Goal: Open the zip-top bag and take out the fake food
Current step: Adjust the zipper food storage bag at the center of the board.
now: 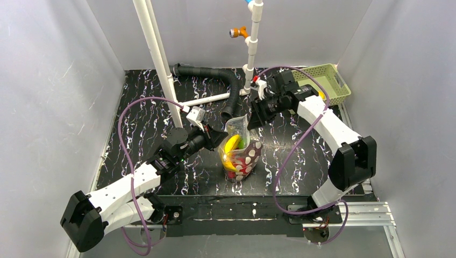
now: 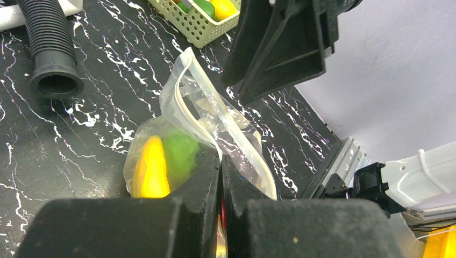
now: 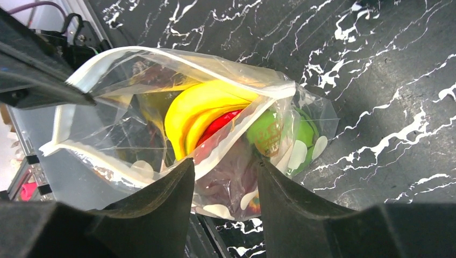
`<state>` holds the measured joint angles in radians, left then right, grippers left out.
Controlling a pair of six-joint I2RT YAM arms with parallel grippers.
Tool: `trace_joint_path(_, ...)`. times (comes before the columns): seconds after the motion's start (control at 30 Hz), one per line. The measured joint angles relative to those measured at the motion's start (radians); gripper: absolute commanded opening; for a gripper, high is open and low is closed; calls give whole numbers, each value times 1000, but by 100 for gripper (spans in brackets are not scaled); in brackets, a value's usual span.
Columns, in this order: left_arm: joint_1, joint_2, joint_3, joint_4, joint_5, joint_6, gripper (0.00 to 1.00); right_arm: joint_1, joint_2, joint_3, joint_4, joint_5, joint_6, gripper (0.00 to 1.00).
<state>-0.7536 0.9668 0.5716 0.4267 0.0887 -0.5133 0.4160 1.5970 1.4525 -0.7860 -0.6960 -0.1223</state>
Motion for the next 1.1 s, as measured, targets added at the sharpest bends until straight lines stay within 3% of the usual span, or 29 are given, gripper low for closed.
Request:
trace_joint_path(0.27,0,0,0,15,7,-14,0,43,53,22,-1,81,40,45)
trace_joint_path(0.77,0,7,0,23,10,-23,0,69,63,38,1,95,78,1)
trace_joint_path(1.1,0,-12,0,8,0,-3,0,50,39,41,-5,115,64,1)
